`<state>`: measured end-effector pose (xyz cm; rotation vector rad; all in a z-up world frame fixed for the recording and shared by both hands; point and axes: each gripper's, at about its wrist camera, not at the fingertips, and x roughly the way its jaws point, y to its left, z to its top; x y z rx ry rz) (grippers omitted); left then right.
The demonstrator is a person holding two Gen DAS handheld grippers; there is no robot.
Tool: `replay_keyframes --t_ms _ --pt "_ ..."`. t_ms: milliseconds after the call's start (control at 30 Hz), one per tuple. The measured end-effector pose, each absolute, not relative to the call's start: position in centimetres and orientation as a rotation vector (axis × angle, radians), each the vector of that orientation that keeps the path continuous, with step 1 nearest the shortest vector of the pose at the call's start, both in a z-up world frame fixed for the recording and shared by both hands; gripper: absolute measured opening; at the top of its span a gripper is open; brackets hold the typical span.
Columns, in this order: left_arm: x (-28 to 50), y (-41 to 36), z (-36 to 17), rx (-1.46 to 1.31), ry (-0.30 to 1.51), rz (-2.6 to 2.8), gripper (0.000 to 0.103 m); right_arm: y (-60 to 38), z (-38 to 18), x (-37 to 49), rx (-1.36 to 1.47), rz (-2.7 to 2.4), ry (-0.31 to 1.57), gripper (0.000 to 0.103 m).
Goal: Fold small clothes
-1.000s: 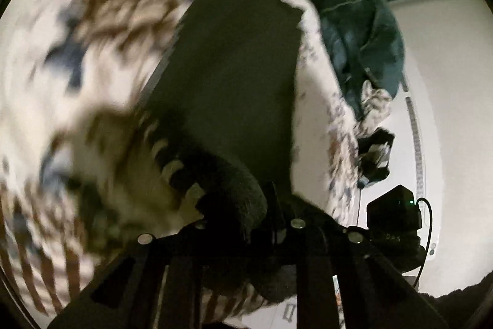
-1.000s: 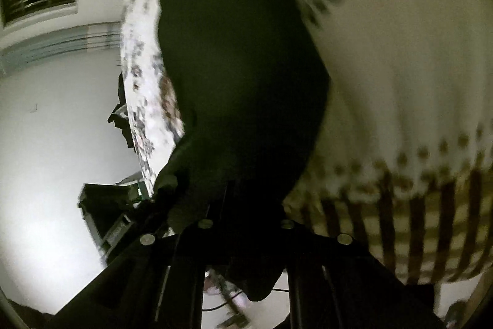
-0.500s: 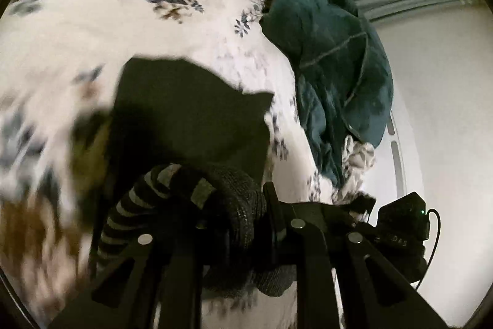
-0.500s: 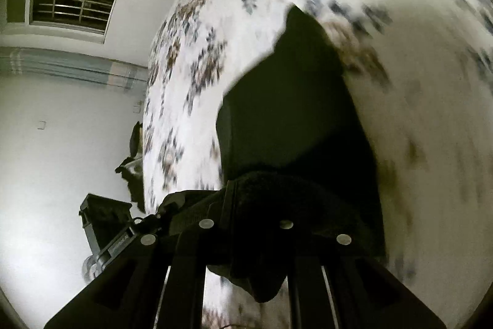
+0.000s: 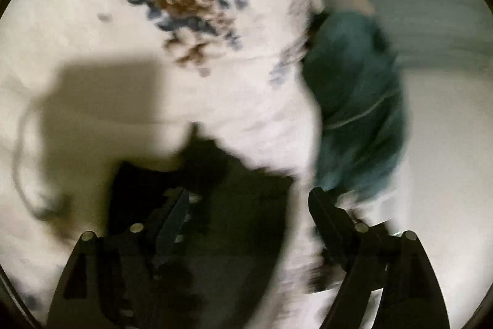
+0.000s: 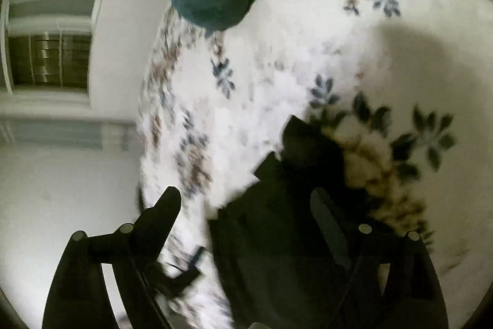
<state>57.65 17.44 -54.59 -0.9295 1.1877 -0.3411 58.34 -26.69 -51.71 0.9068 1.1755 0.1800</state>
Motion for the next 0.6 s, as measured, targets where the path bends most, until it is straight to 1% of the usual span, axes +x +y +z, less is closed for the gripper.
replay_keyframes --t_ms 100,133,167,200,233,267,333,367,467,533,567,600 --pt "58.2 14.7 -55.4 -0.630 1.293 -0.302 0.078 -25.2 -53.3 58.0 0.698 0.164 1.291 0.088" --pt "58.2 14.0 -55.5 -0.574 1.291 -0.304 0.076 -24.5 -53.9 57.9 0.640 0.173 1.308 0.087" --pt "58.2 13.3 -55.2 -0.512 1.271 -0.309 0.070 -23.7 -54.3 57.8 0.583 0.192 1.312 0.082" --pt "58.2 12.4 -54.5 -0.458 1.227 -0.335 0.030 -23.0 -54.7 57.7 0.543 0.203 1.312 0.052" --pt "58.3 12.0 -54.0 -0.421 1.207 -0.343 0.012 -22.1 -55.0 57.7 0.482 0.204 1.317 0.025" --pt "58.4 11.8 -53.5 -0.388 1.188 -0.324 0.010 -21.6 -55.0 57.7 0.443 0.182 1.315 0.007" --pt "58.9 12.3 -54.0 -0.381 1.190 -0.290 0.010 -21.8 -54.3 57.3 0.416 0.124 1.244 0.007" --pt "59.4 12.9 -55.0 -0.385 1.224 -0.260 0.010 -22.0 -54.4 57.4 0.405 0.085 1.235 0.007" --pt "59.8 14.3 -56.0 -0.474 1.268 -0.269 0.013 -22.2 -56.1 57.9 0.434 0.090 1.340 0.007" --pt "59.3 14.6 -54.8 -0.487 1.245 -0.280 0.016 -21.9 -55.4 58.2 0.410 0.112 1.357 0.012" --pt "58.7 14.6 -54.0 -0.508 1.220 -0.295 0.025 -21.8 -54.8 58.1 0.400 0.132 1.360 0.024" --pt "57.9 14.6 -53.3 -0.519 1.212 -0.288 0.050 -21.8 -54.3 58.0 0.401 0.147 1.354 0.040"
